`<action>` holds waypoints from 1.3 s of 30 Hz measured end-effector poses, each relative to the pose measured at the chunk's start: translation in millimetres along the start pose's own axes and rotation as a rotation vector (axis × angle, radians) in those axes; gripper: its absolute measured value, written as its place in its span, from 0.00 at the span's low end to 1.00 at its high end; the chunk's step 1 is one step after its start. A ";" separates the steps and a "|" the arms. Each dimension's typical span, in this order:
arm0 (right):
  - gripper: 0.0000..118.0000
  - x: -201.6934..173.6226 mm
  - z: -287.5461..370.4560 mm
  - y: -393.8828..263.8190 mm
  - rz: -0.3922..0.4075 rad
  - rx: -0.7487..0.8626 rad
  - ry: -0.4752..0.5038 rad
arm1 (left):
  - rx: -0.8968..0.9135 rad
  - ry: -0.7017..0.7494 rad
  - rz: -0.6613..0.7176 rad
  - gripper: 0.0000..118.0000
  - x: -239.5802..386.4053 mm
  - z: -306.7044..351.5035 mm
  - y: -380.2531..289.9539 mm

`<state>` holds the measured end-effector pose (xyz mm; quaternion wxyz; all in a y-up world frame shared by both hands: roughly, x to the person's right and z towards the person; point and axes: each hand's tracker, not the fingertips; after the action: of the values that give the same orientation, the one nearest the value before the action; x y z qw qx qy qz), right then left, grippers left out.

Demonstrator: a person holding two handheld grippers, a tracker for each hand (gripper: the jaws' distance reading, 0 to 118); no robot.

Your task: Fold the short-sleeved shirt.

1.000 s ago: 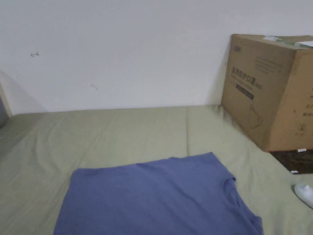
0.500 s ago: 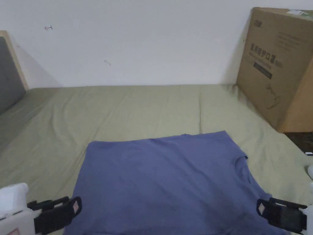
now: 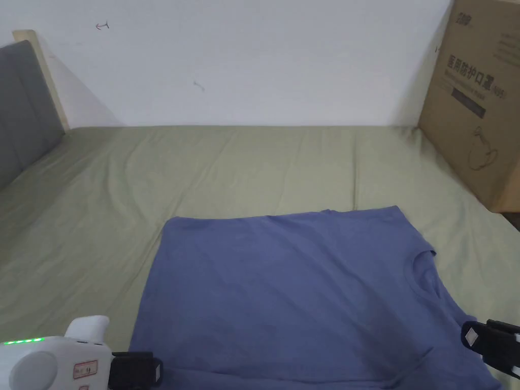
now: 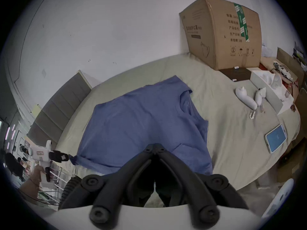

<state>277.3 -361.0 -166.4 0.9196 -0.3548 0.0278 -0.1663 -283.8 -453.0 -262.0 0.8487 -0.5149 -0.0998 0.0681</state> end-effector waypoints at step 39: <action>0.03 91.8 -42.4 54.7 -0.164 -0.283 -0.011 | 0.247 0.086 -0.214 0.02 35.1 44.1 33.3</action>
<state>372.4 -380.3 -228.2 0.8439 -0.4830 0.0169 -0.2331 -260.7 -392.1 -268.3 0.9114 -0.3956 -0.1086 -0.0327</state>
